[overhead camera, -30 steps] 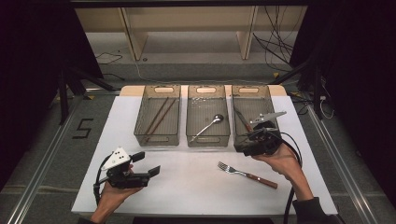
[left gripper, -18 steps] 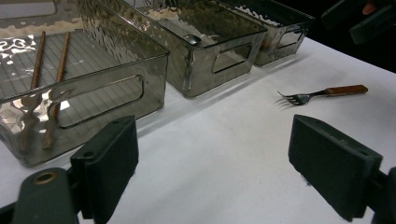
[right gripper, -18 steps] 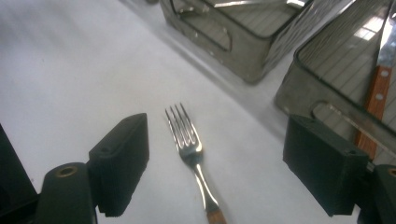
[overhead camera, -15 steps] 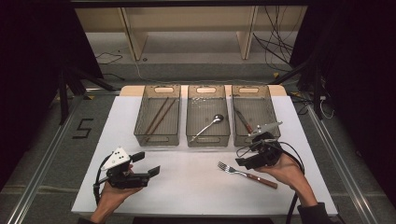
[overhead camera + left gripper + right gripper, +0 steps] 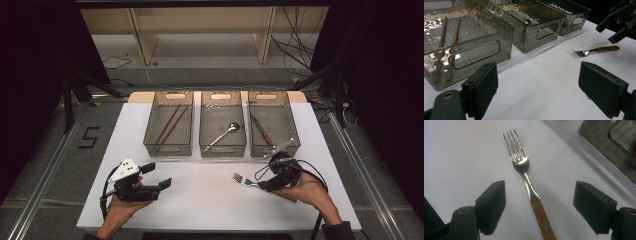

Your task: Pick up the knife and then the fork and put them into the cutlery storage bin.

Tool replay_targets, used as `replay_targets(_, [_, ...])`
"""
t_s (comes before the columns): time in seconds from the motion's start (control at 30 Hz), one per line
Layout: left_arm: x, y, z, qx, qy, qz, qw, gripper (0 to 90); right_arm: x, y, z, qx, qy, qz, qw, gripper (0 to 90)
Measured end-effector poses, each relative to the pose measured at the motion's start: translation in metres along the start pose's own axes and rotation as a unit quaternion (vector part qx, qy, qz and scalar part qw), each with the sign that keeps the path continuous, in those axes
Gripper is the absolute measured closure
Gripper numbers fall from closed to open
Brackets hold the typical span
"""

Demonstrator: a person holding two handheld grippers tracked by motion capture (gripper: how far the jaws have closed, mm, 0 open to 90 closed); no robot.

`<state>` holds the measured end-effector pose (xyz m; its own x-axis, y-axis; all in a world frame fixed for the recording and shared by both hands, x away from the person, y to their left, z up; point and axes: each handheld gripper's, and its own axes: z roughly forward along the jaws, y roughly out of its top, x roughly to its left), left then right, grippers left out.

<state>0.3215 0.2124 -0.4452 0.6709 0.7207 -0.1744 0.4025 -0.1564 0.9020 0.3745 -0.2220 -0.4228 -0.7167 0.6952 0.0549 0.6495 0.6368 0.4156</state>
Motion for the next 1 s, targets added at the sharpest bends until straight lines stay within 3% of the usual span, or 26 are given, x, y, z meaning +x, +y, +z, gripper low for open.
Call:
replay_targets(0.37, [0.000,0.000,0.000,0.001,-0.002,0.002,1.0000,15.7,-0.002,-0.006,0.013,0.051,-0.008,-0.005,0.9986,34.0])
replay_targets(1.0, [-0.001,0.000,0.000,-0.001,-0.004,0.002,1.0000,15.7,-0.001,-0.010,0.025,0.095,-0.010,-0.018,0.9952,52.3])
